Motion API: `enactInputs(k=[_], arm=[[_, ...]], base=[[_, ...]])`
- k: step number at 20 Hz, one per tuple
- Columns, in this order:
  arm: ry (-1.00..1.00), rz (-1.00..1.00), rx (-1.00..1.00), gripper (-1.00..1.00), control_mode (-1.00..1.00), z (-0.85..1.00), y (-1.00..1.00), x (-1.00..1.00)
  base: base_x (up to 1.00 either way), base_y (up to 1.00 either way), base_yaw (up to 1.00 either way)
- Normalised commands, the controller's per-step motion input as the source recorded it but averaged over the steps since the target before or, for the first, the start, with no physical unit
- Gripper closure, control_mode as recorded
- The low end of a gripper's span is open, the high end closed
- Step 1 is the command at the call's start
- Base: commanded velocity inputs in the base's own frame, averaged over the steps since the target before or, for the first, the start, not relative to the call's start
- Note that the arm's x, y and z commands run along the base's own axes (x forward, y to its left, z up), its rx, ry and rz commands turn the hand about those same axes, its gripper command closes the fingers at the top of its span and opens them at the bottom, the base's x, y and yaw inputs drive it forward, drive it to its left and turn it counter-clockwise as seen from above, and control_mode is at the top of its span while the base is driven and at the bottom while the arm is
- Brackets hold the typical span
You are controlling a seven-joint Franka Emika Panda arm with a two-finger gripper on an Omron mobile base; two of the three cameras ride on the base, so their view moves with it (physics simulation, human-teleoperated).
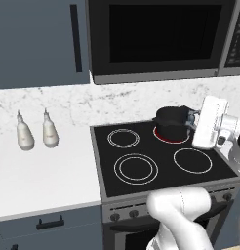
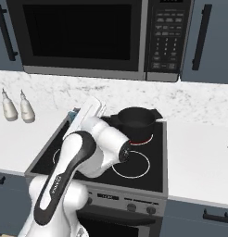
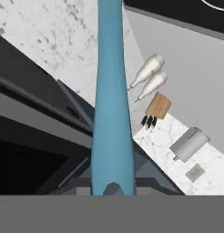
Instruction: Put the bell pepper and potato in the pot. Retrieve the spatula and lightly stir the vegetables in the pot.
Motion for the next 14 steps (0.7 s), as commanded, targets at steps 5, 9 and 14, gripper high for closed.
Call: enactInputs(k=[5,9,14], arm=[[0.0,0.0,0.31,1.0,-1.0,0.04,-0.99,0.6],[0.06,0.0,0.33,1.0,-1.0,0.06,-0.95,0.66],[0.04,0.0,0.34,1.0,-1.0,0.06,-0.79,0.49]], base=[[0.0,0.0,0.0],[0.0,0.0,0.0],[0.0,0.0,0.0]])
